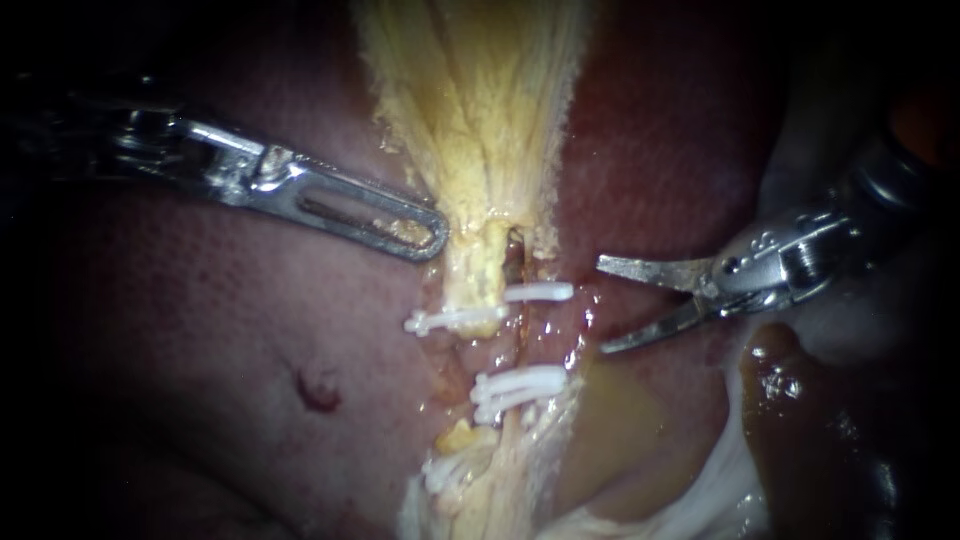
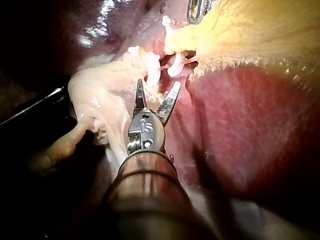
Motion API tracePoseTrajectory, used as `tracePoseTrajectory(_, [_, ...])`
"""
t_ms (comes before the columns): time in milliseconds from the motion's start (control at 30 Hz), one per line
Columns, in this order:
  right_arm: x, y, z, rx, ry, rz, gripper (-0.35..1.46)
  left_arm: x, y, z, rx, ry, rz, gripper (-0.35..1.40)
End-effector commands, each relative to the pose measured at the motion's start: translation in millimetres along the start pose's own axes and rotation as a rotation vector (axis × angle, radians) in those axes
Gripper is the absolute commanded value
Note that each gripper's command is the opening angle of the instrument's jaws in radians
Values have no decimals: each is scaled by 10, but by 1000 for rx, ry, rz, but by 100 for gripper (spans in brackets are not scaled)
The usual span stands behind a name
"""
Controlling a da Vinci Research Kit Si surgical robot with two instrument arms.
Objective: Go to the cutting position right tube
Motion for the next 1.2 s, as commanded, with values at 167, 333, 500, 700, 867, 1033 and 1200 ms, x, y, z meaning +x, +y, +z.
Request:
tracePoseTrajectory(167, [0,0,0,0,0,-1,145,1,0,-2,1,0,1,-35])
tracePoseTrajectory(333, [0,0,0,3,1,-1,145,0,-1,-4,2,1,1,-35])
tracePoseTrajectory(500, [0,0,0,3,1,-1,145,0,-1,-6,3,2,0,-35])
tracePoseTrajectory(700, [0,0,0,5,1,-1,145,-6,-3,-35,-3,-5,-2,-35])
tracePoseTrajectory(867, [0,-1,0,12,3,-1,145,-14,-5,-84,-23,-28,-12,-35])
tracePoseTrajectory(1033, [2,-2,0,19,7,0,145,-25,-9,-111,-30,-53,-25,-35])
tracePoseTrajectory(1200, [3,-2,1,31,9,0,145,-25,-8,-111,-33,-57,-32,-35])
